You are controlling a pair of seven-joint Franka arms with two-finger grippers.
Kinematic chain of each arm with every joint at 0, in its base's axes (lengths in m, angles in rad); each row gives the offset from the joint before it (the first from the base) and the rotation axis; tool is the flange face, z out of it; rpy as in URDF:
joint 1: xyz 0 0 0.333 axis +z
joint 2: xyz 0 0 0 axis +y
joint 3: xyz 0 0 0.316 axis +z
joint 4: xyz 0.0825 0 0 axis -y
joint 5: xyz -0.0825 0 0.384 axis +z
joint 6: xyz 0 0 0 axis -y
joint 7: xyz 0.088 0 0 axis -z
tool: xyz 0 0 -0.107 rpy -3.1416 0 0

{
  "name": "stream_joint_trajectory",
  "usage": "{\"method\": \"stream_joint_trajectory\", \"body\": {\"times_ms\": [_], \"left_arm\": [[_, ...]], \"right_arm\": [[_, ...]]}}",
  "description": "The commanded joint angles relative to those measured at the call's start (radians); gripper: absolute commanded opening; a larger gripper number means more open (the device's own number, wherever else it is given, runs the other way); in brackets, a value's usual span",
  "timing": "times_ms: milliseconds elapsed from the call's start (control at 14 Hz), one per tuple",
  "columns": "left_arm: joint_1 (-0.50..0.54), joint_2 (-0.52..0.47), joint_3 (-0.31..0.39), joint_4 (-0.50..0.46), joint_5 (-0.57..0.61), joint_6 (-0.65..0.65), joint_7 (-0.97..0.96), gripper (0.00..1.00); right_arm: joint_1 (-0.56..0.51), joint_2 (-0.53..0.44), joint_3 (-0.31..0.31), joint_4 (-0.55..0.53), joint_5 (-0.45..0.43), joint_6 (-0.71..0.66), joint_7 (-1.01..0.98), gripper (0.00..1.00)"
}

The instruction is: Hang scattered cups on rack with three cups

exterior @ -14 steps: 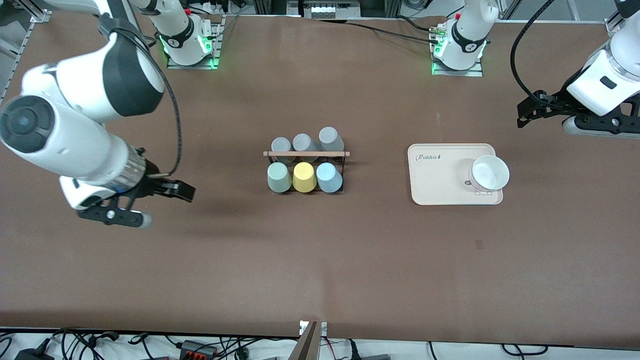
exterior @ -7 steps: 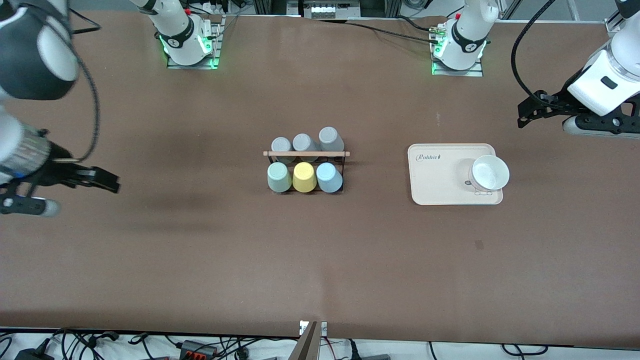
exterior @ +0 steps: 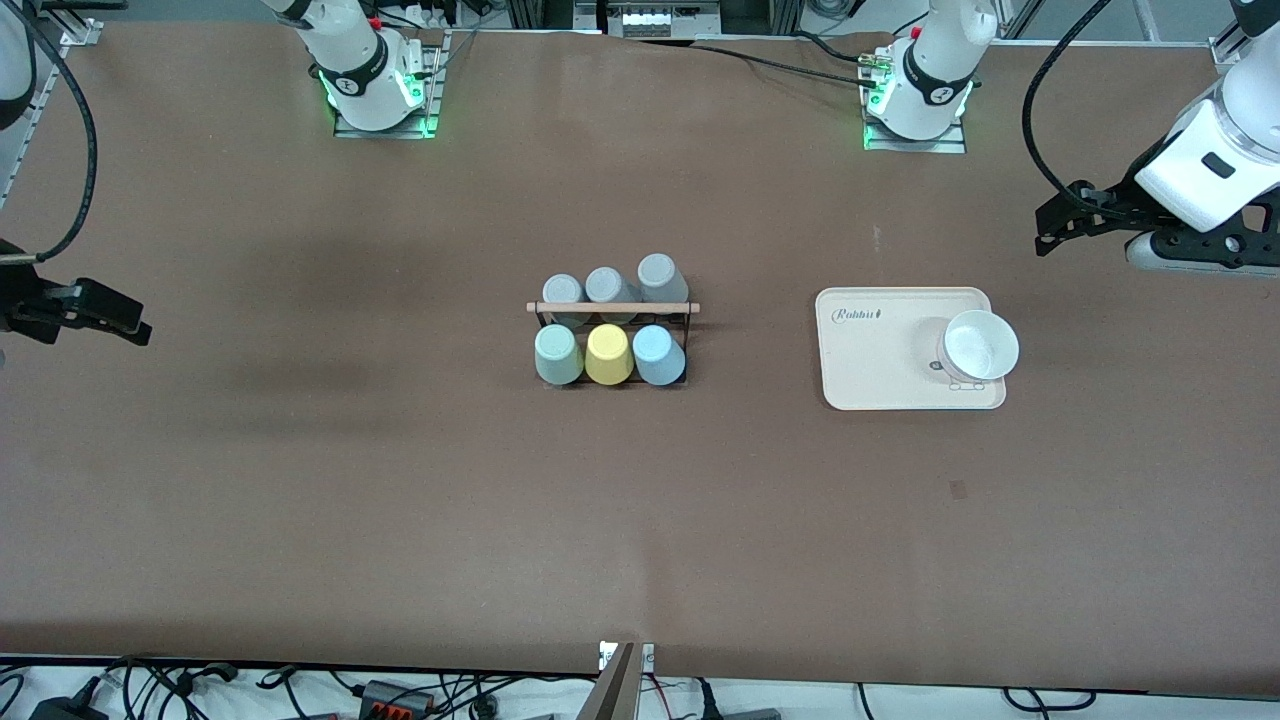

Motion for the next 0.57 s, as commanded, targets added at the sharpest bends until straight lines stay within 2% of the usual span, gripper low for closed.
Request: {"method": "stream_joint_trajectory", "body": {"times_ms": [0, 357, 500], "left_arm": [[0.010, -0.011, -0.004, 0.002, -0.009, -0.006, 0.012, 1.00], [0.011, -0.011, -0.001, 0.002, -0.009, -0.007, 0.011, 1.00], [0.011, -0.011, -0.003, 0.002, -0.009, -0.007, 0.011, 1.00]], "right_arm": [[0.002, -0.075, -0.004, -0.116, -0.001, 0.022, -0.020, 1.00], [-0.007, -0.290, -0.004, -0.465, -0.003, 0.176, -0.021, 1.00], [-0.007, -0.318, -0.004, -0.504, -0.003, 0.184, -0.021, 1.00]]}}
